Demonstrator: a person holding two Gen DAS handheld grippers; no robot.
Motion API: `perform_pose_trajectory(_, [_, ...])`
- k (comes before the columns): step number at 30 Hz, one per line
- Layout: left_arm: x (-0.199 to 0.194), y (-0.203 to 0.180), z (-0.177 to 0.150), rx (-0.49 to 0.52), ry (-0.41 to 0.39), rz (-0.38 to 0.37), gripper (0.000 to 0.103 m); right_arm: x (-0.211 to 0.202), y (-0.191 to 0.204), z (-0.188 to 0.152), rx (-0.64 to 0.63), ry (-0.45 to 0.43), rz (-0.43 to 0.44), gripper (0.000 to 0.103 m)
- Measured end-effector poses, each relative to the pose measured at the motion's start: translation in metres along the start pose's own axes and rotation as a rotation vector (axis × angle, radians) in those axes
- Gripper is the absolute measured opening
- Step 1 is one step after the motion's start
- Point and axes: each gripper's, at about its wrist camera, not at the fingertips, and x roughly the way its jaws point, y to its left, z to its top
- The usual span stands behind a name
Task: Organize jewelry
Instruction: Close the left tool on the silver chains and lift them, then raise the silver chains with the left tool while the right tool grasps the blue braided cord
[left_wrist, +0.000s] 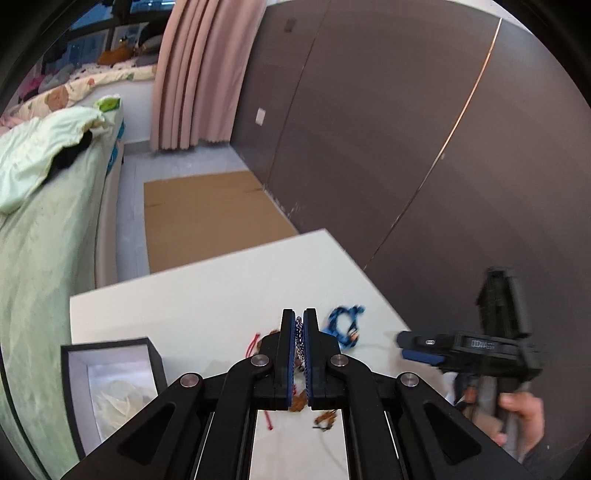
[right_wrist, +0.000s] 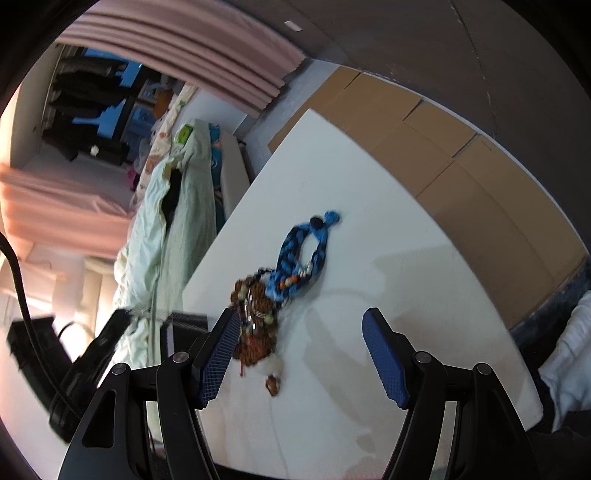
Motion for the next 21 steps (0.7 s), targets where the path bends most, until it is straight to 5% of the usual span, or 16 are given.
perform_pose_trajectory(17, [-0.072, -0.035, 0.044, 0.08, -0.148, 0.045, 0.004, 0.057, 0.009, 0.019, 0.045, 0.002, -0.029, 0.045])
perform_pose_trajectory(21, [-0.087, -0.041, 0.055, 0.091, -0.182, 0.061, 0.004, 0.064, 0.011, 0.019, 0.042, 0.004, -0.06, 0.021])
